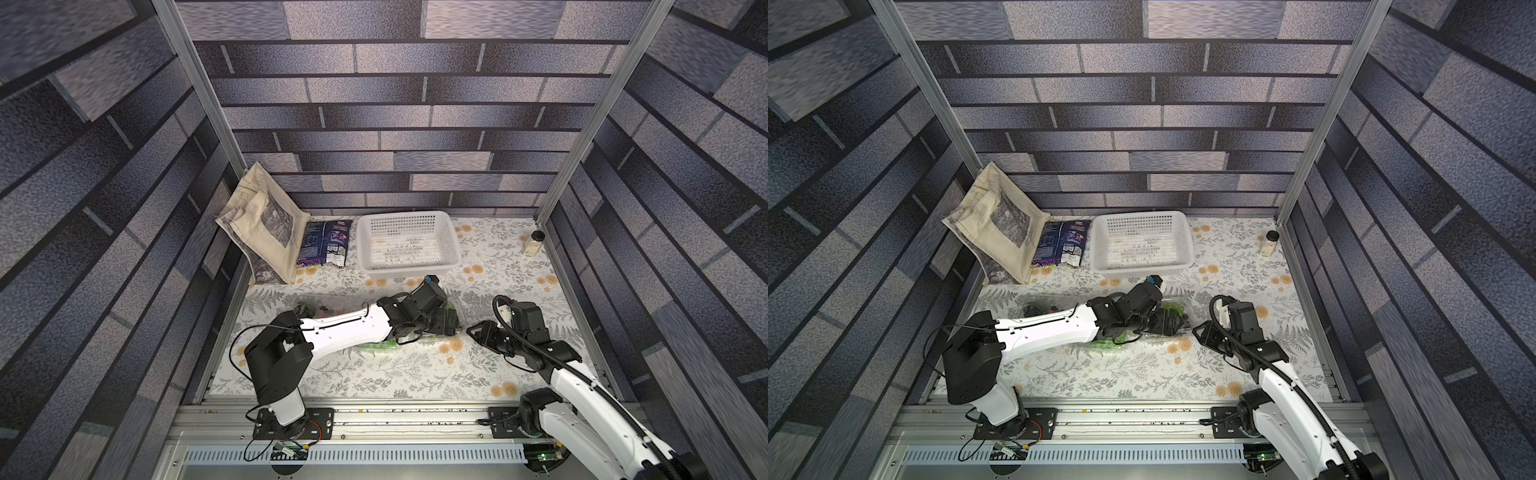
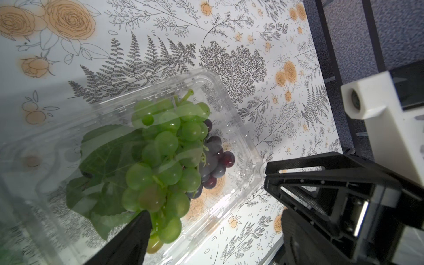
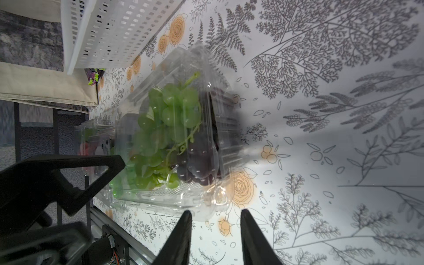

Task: Pack grapes into containers
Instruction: Close the packing box at the center of the board.

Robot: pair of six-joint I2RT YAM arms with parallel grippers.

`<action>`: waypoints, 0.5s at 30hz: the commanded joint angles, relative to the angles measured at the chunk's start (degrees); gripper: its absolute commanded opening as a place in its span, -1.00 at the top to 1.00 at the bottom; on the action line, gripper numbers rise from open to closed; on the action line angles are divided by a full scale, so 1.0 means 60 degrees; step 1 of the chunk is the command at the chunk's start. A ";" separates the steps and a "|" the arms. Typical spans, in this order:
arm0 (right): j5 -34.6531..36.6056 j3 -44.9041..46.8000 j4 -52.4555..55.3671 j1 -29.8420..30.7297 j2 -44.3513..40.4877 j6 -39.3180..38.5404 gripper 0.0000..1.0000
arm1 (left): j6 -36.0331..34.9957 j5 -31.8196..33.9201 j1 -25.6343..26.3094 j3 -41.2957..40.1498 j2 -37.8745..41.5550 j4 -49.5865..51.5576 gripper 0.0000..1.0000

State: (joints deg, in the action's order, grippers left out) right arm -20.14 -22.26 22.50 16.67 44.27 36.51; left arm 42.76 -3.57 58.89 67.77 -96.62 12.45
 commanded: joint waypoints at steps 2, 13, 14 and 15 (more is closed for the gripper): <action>0.0292 0.0293 0.0017 0.0070 -0.0198 0.0345 0.26 | -0.0389 0.0093 0.0086 0.0475 -0.0267 0.0607 -0.82; 0.0076 0.0739 -0.1133 0.0064 -0.0198 0.0779 0.28 | -0.0446 0.0184 0.0158 0.0479 -0.0398 0.1001 -0.81; 0.0102 0.0749 -0.1143 0.0067 -0.0149 0.0787 0.28 | -0.0437 0.0182 0.0160 0.0475 -0.0405 0.1027 -0.81; 0.0120 0.0740 -0.1171 0.0062 -0.0106 0.0757 0.30 | -0.0424 0.0184 0.0160 0.0457 -0.0399 0.1041 -0.81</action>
State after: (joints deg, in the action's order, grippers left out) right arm -19.53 -18.48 17.91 16.67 43.29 40.27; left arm 41.28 -3.51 59.55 69.60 -98.59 15.88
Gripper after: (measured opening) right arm 0.354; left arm 0.905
